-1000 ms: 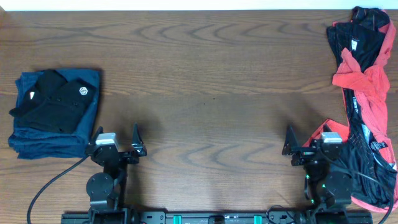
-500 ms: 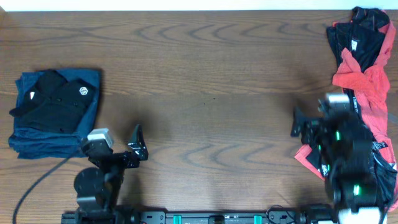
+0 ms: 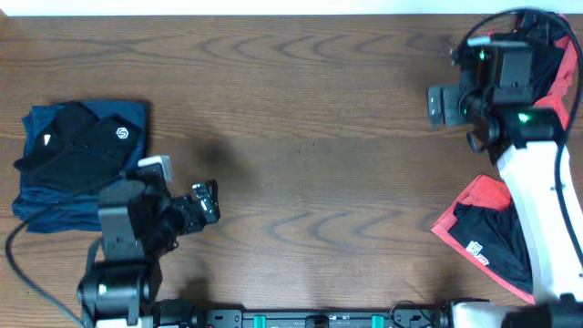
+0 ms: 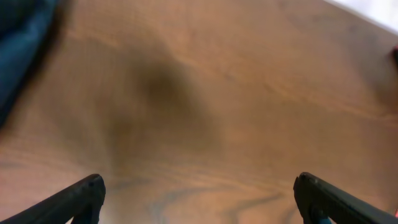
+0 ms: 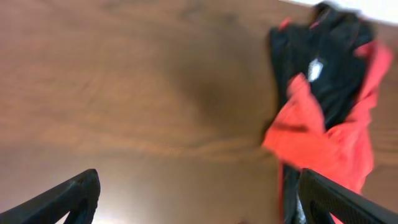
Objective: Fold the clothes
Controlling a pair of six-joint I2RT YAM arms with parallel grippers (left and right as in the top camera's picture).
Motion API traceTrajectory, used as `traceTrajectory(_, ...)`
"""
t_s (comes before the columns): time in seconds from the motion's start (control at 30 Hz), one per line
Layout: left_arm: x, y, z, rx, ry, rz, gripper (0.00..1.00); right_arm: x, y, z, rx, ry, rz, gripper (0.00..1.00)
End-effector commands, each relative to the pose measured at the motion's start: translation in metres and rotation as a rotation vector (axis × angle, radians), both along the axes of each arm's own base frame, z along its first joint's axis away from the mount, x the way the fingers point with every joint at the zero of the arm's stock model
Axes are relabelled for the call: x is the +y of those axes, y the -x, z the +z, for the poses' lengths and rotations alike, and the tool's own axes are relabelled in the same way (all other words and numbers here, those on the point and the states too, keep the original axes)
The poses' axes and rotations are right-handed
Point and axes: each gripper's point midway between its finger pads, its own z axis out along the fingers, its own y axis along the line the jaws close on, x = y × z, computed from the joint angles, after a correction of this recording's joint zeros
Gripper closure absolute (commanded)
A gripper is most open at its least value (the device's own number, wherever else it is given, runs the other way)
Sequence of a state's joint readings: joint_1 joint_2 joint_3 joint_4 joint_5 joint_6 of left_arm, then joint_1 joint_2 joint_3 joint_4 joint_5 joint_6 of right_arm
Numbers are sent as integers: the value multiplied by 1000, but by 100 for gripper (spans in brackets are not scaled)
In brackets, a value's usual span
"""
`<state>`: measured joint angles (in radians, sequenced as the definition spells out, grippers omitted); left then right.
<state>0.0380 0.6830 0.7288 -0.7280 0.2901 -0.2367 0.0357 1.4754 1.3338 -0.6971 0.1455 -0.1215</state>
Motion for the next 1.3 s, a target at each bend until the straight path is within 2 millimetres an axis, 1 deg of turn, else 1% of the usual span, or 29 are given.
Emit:
traceTrajectory(0.0, -3, -3, -1, 56, 18, -11, 2, -53, -13, -20, 40, 143, -154, 1)
traceTrajectory(0.1, -4, 2, -12, 115, 20, -11, 2, -98, -16, -47, 102, 192, -257, 1)
traceTrajectory(0.2, -4, 10, -19, 159, 21, -10, 2, -134, -12, -75, 163, 162, -327, 1)
traceTrajectory(0.3, -4, 14, -22, 181, 22, -10, 2, -157, -10, -105, 207, 85, -353, 2)
traceTrajectory(0.33, -4, 14, -22, 181, 22, -10, 2, -166, -8, -113, 219, 76, -380, 5)
traceTrajectory(0.37, -4, 14, -22, 181, 22, -10, 2, -175, -6, -120, 224, 68, -417, 8)
traceTrajectory(0.43, -4, 14, -22, 181, 22, -10, 2, -186, -4, -128, 226, 50, -464, 11)
traceTrajectory(0.47, -4, 14, -22, 181, 22, -10, 2, -192, -3, -132, 224, 41, -487, 13)
traceTrajectory(0.53, -4, 14, -22, 182, 22, -10, 2, -200, -5, -137, 207, 24, -522, 13)
traceTrajectory(0.6, -4, 14, -22, 182, 22, -10, 2, -203, -9, -141, 195, 16, -525, 12)
traceTrajectory(0.77, -4, 16, -24, 193, 23, -10, 2, -208, -10, -152, 201, 14, -534, 12)
traceTrajectory(0.9, -4, 16, -24, 192, 22, -9, 2, -209, -9, -171, 238, 6, -538, 14)
traceTrajectory(0.93, -4, 16, -24, 192, 22, -10, 2, -209, -8, -176, 248, 7, -539, 16)
traceTrajectory(1.0, -4, 16, -24, 193, 22, -10, 2, -209, -8, -181, 257, 6, -539, 25)
traceTrajectory(1.07, -4, 16, -24, 193, 23, -10, 2, -212, -9, -181, 246, 6, -555, 37)
traceTrajectory(1.1, -4, 16, -24, 193, 23, -10, 2, -213, -10, -180, 236, 4, -568, 48)
traceTrajectory(1.13, -4, 16, -24, 193, 23, -10, 2, -214, -11, -179, 226, 1, -574, 62)
traceTrajectory(1.17, -4, 16, -24, 193, 23, -10, 2, -214, -13, -178, 216, -1, -580, 81)
traceTrajectory(1.2, -4, 16, -24, 193, 23, -10, 2, -216, -14, -177, 208, -2, -588, 96)
traceTrajectory(1.23, -4, 16, -24, 193, 23, -10, 2, -216, -14, -177, 205, 1, -591, 99)
traceTrajectory(1.27, -4, 16, -24, 193, 22, -10, 2, -219, -13, -175, 200, 7, -612, 99)
